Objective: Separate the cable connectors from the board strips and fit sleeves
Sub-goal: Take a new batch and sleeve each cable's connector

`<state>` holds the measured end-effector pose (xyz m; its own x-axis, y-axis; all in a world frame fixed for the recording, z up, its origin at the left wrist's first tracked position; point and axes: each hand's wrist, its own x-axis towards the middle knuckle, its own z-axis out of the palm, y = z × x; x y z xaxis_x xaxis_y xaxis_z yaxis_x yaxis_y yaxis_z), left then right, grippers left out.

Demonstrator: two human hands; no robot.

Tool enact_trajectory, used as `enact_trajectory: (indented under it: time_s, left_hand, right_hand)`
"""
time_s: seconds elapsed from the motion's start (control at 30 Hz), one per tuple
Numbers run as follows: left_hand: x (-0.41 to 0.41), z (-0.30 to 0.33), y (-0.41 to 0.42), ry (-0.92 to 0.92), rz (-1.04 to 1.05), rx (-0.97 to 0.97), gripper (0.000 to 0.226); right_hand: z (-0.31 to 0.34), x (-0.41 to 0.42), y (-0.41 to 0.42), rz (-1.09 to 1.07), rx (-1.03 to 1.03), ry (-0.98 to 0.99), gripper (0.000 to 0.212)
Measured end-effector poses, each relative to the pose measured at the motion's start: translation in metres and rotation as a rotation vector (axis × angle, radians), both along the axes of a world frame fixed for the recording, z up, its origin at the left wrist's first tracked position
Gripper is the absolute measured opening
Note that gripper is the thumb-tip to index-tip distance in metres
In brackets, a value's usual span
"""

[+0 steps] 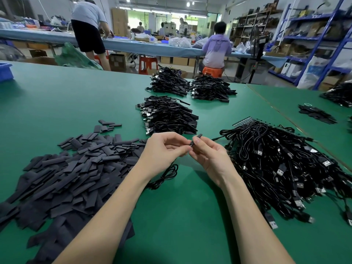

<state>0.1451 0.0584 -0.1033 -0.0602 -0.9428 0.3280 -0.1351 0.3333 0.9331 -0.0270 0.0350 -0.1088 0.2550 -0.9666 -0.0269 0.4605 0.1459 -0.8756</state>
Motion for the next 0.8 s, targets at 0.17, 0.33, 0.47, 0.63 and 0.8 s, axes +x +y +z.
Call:
enact_trajectory:
  time_s: [0.17, 0.33, 0.47, 0.63, 0.8]
  left_hand:
    - [-0.002, -0.007, -0.003, 0.040, 0.052, 0.009, 0.010]
    - [-0.009, -0.014, -0.007, 0.083, 0.123, 0.083, 0.008]
    - [-0.015, -0.015, -0.007, 0.243, 0.105, 0.125, 0.005]
    - [-0.019, -0.015, -0.006, 0.385, 0.153, 0.139, 0.007]
    - [-0.017, -0.015, -0.007, 0.364, 0.148, 0.130, 0.009]
  right_hand:
    - [0.000, 0.007, 0.001, -0.090, -0.042, 0.048, 0.022]
    - [-0.003, 0.016, 0.003, -0.260, -0.169, 0.146, 0.029]
    - [-0.001, 0.022, 0.004, -0.313, -0.159, 0.099, 0.027]
    - [-0.003, 0.029, 0.007, -0.270, -0.104, 0.028, 0.027]
    - [-0.003, 0.032, 0.007, -0.266, -0.086, -0.006, 0.026]
